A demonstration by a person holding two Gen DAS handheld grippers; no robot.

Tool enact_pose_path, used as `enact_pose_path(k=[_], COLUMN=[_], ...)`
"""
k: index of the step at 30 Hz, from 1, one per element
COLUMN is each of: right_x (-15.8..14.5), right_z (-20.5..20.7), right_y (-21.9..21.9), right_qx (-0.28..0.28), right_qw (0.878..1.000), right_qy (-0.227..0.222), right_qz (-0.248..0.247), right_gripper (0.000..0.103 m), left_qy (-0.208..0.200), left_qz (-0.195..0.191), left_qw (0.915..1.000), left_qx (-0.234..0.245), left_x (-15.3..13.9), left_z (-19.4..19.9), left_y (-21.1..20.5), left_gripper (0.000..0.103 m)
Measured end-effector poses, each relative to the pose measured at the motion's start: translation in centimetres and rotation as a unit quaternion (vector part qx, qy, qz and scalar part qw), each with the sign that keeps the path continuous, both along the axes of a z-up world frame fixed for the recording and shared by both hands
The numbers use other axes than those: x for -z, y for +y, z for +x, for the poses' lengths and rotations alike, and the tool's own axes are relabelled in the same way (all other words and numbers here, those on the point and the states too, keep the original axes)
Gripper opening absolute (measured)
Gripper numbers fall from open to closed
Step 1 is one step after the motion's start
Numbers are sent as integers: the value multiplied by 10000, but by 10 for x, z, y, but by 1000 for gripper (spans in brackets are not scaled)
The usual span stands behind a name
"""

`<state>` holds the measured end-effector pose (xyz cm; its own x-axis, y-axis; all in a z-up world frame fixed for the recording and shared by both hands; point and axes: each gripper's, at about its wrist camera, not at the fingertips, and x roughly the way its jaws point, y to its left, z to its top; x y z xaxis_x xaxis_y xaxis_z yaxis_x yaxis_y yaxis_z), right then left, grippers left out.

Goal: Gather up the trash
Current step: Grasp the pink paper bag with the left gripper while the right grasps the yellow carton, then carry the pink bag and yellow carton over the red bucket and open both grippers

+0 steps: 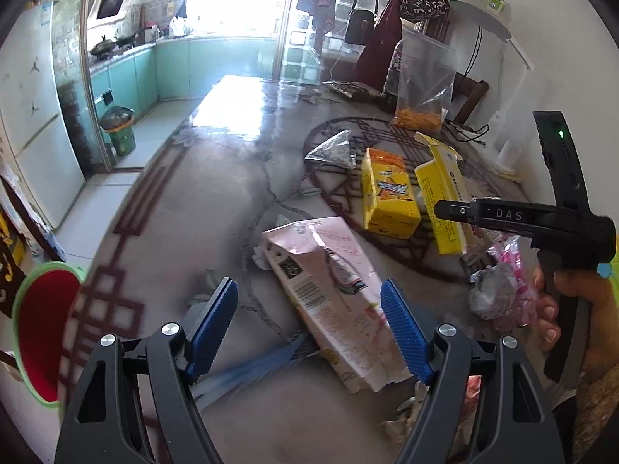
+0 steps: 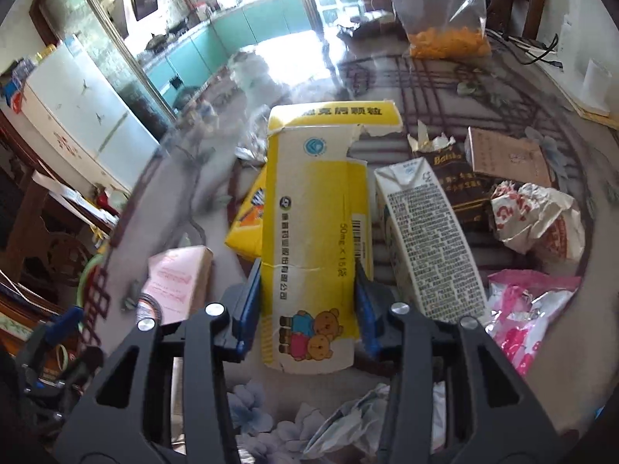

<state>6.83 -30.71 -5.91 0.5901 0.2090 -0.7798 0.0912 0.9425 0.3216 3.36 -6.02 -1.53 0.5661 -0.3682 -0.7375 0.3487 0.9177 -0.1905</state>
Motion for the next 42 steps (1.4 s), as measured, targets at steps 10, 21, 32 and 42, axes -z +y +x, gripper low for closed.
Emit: enact_pose_path(k=[10, 21, 32, 42], right_x=[-29, -21, -25, -24], right_z=[-25, -23, -25, -27], right_y=[-7, -11, -8, -3], right_qx=[252, 310, 338, 237], right_qw=[9971, 9977, 9963, 9960], right_qy=[-541, -451, -522, -533], right_qz=[-466, -402, -596, -681], right_gripper=[42, 42, 42, 42], left_qy=[895, 976, 899, 852], left_qz=[-417, -124, -116, -242], left_qw=[9950, 9951, 9955, 9958], left_qx=[172, -88, 272, 234], left_x=[34, 45, 48, 44], left_z=[29, 35, 29, 29], left_y=[-41, -32, -41, -31], left_gripper=[56, 79, 51, 27])
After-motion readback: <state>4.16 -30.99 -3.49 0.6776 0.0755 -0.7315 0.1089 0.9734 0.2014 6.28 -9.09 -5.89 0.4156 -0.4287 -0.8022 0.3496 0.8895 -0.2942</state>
